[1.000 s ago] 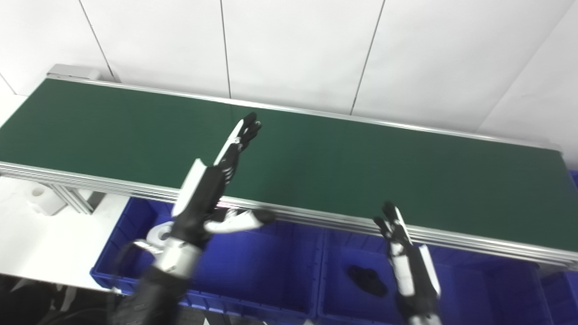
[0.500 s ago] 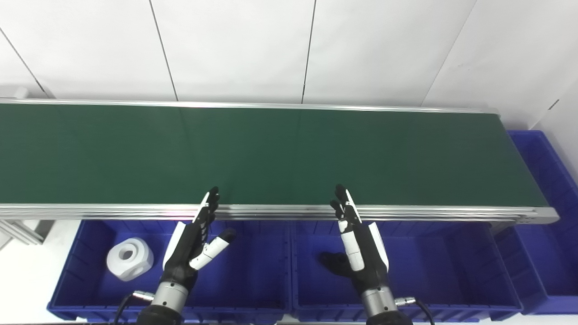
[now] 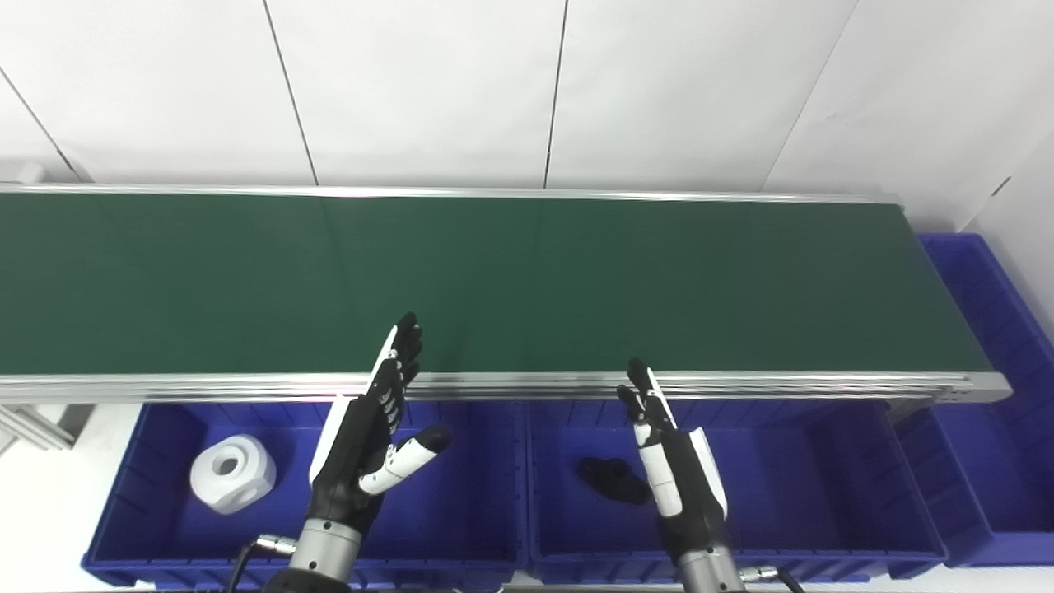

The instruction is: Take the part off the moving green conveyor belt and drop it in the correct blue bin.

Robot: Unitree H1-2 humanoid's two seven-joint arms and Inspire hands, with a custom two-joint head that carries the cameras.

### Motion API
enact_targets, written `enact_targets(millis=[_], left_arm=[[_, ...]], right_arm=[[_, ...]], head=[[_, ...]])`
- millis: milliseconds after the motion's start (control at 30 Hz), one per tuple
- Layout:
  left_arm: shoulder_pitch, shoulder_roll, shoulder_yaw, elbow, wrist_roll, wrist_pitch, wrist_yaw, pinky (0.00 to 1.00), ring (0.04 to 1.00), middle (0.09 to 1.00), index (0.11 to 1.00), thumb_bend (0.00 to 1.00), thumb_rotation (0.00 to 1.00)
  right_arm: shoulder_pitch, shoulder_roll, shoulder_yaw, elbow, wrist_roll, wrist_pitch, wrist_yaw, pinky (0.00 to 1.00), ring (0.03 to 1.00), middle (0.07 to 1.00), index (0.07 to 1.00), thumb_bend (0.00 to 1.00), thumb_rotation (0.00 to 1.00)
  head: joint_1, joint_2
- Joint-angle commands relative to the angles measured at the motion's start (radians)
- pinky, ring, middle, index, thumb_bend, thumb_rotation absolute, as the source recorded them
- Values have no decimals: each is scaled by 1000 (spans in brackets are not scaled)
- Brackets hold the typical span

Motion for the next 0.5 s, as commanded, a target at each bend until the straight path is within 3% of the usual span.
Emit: enact_targets(millis=[0, 133, 300, 467], left_arm=[[-4, -19, -3, -22, -10, -77, 14, 1000, 1000, 1000, 1000, 789, 649], [3, -36, -1, 5, 27, -116, 42, 1000, 1000, 1000, 1000, 746, 646], [20, -65, 0, 14, 143, -132, 105, 1000, 1000, 1000, 1000, 718, 748], [36, -105, 7, 48, 183, -179, 166, 1000, 1000, 1000, 1000, 638, 770]], right_arm=[[-5, -4, -3, -37, 13, -75, 7, 990, 964, 1000, 1000, 760, 1000], [-1, -16, -7, -32, 12, -94, 7, 982, 963, 1000, 1000, 777, 1000], [0, -21, -9, -34, 16, -95, 11, 988, 961, 1000, 1000, 797, 1000], [-3, -26, -8, -28, 23, -100, 15, 998, 975, 1000, 1000, 834, 1000]], head=[[20, -3], [45, -7], [49, -5], [61, -5]])
